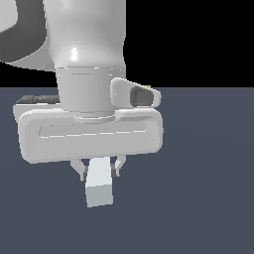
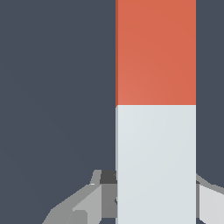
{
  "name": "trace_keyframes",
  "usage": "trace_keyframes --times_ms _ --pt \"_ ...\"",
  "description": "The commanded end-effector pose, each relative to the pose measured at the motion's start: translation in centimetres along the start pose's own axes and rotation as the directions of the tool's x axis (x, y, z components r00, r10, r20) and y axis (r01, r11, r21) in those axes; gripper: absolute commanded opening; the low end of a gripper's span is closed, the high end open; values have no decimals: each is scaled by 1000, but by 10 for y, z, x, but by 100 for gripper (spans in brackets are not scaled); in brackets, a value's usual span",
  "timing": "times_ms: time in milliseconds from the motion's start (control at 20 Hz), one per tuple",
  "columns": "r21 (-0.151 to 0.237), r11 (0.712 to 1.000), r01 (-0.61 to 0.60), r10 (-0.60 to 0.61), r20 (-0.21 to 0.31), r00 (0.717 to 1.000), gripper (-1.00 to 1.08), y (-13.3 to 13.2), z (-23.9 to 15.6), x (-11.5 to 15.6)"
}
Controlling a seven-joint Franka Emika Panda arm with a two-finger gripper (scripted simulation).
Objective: Insert the peg into the horizontal hole in a box.
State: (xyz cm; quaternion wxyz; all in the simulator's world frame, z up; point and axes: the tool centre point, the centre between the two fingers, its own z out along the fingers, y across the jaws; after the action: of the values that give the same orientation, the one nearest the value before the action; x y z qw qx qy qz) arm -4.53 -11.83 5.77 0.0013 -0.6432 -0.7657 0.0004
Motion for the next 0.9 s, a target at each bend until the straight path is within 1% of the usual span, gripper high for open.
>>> trace_keyframes --times_ms 0,550,850 --pt "-2 999 -37 37 1 999 -100 0 -6 20" --pt "-3 983 -181 182 1 983 -100 6 -26 100" --pt "-3 971 -241 241 1 971 -100 13 -35 133"
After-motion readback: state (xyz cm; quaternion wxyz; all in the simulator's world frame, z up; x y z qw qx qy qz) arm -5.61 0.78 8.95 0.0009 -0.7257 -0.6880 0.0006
